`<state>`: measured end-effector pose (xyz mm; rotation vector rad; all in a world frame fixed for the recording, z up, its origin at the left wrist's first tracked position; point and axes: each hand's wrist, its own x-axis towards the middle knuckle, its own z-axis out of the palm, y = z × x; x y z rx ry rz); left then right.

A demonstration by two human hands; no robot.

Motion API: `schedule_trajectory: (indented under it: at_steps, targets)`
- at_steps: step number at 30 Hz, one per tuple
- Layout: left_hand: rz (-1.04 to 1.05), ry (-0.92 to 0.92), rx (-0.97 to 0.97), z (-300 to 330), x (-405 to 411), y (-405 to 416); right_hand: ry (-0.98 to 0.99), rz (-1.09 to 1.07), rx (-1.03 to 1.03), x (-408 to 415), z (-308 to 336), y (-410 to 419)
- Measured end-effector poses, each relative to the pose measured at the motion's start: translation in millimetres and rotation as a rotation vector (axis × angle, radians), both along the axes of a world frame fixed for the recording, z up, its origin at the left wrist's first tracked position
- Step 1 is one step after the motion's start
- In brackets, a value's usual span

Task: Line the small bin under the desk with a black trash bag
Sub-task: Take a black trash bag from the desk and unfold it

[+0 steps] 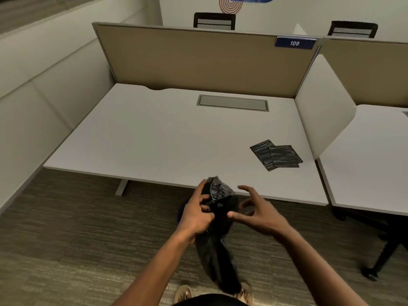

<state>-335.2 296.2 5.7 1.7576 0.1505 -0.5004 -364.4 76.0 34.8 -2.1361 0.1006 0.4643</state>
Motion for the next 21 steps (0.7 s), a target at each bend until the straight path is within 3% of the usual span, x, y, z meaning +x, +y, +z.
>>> schedule_trajectory:
  at_steps: [3, 7, 13, 15, 18, 21]
  targets:
    - [-0.062, -0.093, 0.095, -0.1, 1.0, 3.1, -0.022, -0.175, 0.046, 3.5, -29.7, 19.4]
    - [0.052, -0.214, 0.363, -6.4, 3.3, 26.0, -0.008, -0.372, 0.170, 20.1, -39.7, 8.6]
    - [0.246, 0.027, 0.564, -19.7, 1.2, 79.2, 0.069, -0.613, 0.239, 37.9, -45.2, -29.8]
    - [0.318, 0.188, 0.458, -21.5, -1.6, 91.4, 0.086, -0.646, 0.233, 34.8, -52.8, -33.2]
    - [0.373, 0.383, 0.148, -23.3, -4.7, 91.5, 0.115, -0.575, 0.222, 25.7, -64.3, -21.3]
    - [0.439, 0.537, -0.284, -21.4, 0.0, 75.9, 0.146, -0.541, 0.312, 22.8, -66.7, 1.0]
